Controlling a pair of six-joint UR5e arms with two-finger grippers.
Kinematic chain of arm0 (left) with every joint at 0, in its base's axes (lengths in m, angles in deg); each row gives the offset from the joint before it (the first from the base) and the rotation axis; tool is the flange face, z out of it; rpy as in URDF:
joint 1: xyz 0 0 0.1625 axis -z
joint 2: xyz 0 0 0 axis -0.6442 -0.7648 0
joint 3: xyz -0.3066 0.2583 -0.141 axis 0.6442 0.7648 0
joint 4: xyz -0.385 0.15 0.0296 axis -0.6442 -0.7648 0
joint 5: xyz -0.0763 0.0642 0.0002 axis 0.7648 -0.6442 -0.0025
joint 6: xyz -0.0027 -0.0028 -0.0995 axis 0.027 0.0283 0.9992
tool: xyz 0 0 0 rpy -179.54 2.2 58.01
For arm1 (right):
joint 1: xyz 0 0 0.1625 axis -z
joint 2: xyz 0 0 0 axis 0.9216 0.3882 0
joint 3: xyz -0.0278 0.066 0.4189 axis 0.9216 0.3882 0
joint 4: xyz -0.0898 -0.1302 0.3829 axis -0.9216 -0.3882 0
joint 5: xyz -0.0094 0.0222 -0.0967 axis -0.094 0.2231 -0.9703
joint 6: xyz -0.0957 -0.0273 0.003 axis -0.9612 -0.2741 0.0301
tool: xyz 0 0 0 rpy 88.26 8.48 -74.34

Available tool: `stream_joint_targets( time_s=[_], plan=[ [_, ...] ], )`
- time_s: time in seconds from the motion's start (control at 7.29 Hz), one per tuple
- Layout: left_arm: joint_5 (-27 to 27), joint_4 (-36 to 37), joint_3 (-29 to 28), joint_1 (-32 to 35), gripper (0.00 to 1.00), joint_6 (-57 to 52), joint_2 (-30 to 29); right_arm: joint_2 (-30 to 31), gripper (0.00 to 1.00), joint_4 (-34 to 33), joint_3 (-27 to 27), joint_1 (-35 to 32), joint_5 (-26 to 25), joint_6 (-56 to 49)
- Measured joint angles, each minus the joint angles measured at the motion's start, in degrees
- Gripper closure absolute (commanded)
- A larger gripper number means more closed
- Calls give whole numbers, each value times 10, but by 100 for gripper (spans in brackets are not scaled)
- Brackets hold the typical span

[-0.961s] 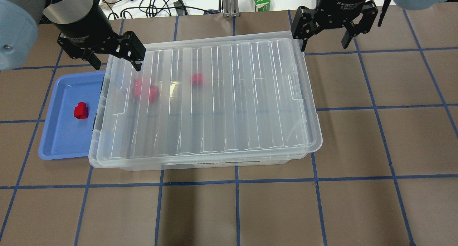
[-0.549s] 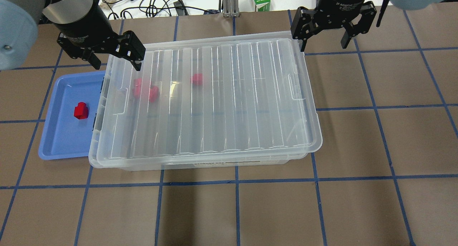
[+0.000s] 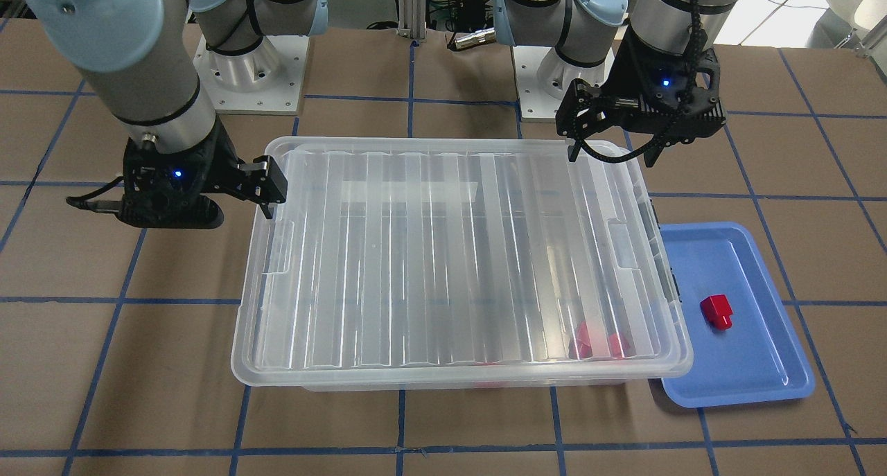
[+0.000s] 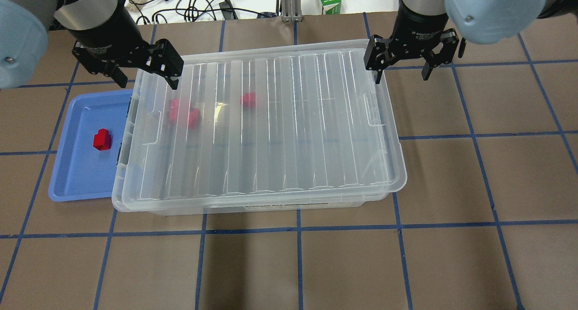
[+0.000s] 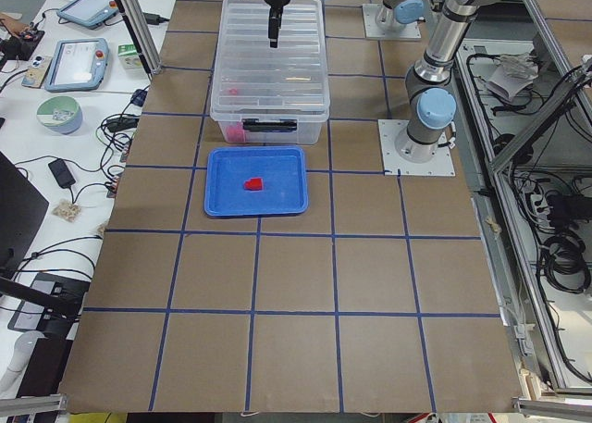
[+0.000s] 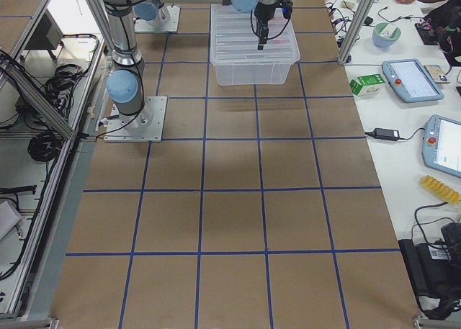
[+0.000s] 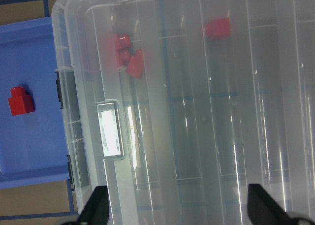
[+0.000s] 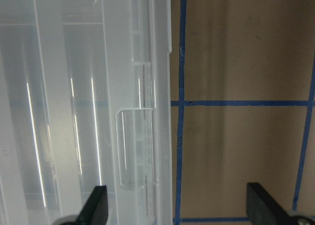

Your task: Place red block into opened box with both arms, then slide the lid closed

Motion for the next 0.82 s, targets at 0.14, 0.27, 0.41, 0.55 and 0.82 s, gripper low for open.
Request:
stream_joint_targets(
  time_s=[0.14,0.27,0.41,0.55,0.82],
  plan=[
    [0,0,0,0,0,0,0,-21,0,-44,-26,0,-1,-1],
    [0,0,0,-1,0,0,0,-34,0,-76,-47,1,-1,-1],
    [0,0,0,-1,0,0,0,-39,0,-94,-58,2,-6,-2],
    [2,0,0,-1,0,0,-1,-41,0,-102,-62,4,-20,-3],
    [2,0,-1,-1,0,0,-1,-42,0,-106,-63,25,-42,-13]
  ],
)
